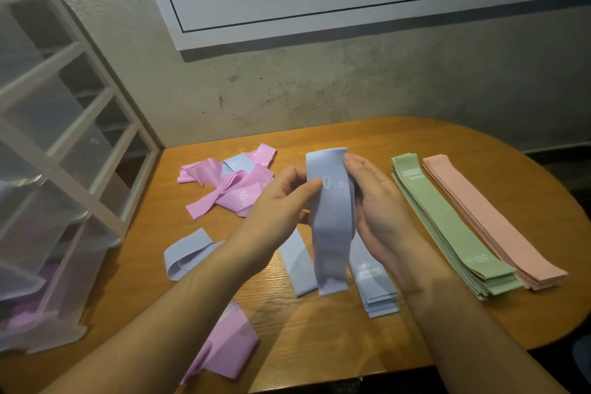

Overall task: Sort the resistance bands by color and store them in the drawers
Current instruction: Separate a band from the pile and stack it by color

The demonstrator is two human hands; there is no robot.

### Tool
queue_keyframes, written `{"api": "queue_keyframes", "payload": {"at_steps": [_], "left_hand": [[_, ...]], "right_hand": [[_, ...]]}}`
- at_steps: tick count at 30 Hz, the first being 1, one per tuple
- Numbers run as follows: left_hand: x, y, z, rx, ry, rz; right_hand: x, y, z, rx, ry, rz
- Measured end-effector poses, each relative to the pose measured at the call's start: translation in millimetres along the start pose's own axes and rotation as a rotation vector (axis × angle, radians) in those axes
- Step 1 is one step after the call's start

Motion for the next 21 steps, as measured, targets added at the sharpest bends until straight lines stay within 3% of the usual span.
{"api": "queue_keyframes", "payload": {"at_steps": [6, 13, 18, 21], "left_hand": [[5, 10, -11, -0.060, -0.064, 0.287], [16, 19, -30, -0.034, -0.245, 0.791], [22, 20, -49, -0.114, -0.217, 0.982], [28, 21, -59, -0.187, -0.210, 1.043]], "right_hand": [[-7, -13, 3, -0.072, 0.001, 0.144], [-26, -24, 12, 0.033, 0.067, 0.343], [-37, -39, 13, 0.034, 0.124, 0.292], [-35, -48, 13, 0.056, 0.095, 0.401]]}}
Point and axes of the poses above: each hand's wrist, its own z-axis away from the middle knuckle, its own y-axis out of the palm, x = y × z, the point moved 7 cm from there along -z, towards the middle knuckle, and after that the axes turned 15 degrees about z, right-handed, at the moved point
